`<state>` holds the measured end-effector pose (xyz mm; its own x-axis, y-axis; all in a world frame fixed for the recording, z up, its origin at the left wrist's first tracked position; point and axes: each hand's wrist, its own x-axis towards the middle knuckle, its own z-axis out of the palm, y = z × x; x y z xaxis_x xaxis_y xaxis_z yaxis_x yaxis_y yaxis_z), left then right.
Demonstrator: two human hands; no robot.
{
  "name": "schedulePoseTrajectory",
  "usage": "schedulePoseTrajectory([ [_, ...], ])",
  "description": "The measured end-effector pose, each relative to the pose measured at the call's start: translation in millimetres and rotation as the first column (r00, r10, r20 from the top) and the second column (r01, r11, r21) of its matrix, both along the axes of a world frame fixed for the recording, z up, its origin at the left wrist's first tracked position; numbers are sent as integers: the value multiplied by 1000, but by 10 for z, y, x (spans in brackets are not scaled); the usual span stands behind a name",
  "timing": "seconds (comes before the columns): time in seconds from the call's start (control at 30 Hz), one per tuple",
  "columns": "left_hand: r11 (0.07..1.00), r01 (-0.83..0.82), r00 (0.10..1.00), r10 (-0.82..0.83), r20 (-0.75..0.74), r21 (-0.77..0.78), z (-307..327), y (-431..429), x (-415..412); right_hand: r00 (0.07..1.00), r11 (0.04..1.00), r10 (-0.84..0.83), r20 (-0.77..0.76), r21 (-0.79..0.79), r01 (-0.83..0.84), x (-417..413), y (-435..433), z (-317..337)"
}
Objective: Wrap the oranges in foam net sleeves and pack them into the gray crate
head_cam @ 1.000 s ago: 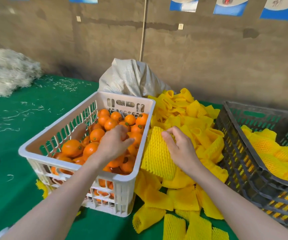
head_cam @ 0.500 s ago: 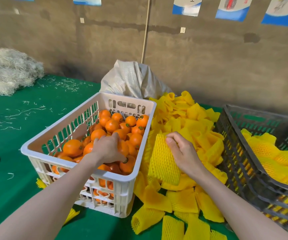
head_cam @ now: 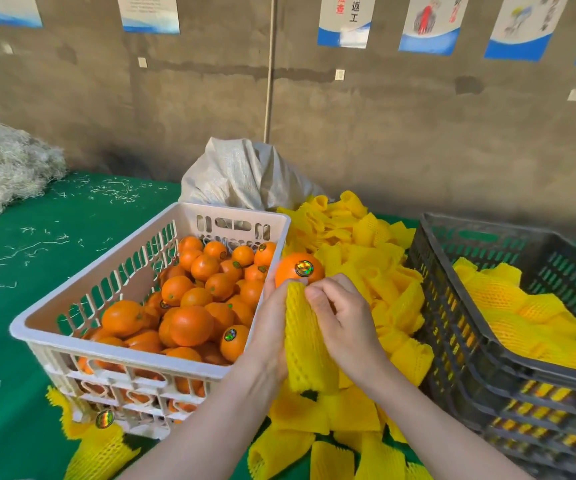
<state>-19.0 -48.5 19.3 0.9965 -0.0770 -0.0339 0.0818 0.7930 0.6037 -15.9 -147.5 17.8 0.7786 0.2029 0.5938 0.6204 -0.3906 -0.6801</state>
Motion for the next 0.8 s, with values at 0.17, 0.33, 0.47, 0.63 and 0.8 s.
schedulePoseTrajectory([
  [0.17, 975, 54, 992, -77, -97, -216, -58, -294, 21, 887, 947, -300, 352, -5, 322, -4, -99, -138],
  [0.33, 980, -3, 993, -21, -116, -200, -108, -417, 13, 775, 904, -374, 509, 15, 427, 1, -256, -206],
  [0.47, 989, -49, 994, 35, -102, -137, -133, -474, 17, 816, 918, -379, 437, 65, 391, -17, -283, -240],
  [0.63, 996, -88, 992, 88, -88, 1, -143, -514, 48, 877, 928, -373, 303, 113, 356, -21, -289, -231],
  [0.8, 995, -27, 997, 19, -80, -91, -163, -491, 62, 881, 932, -357, 310, 54, 359, -67, -309, -298],
])
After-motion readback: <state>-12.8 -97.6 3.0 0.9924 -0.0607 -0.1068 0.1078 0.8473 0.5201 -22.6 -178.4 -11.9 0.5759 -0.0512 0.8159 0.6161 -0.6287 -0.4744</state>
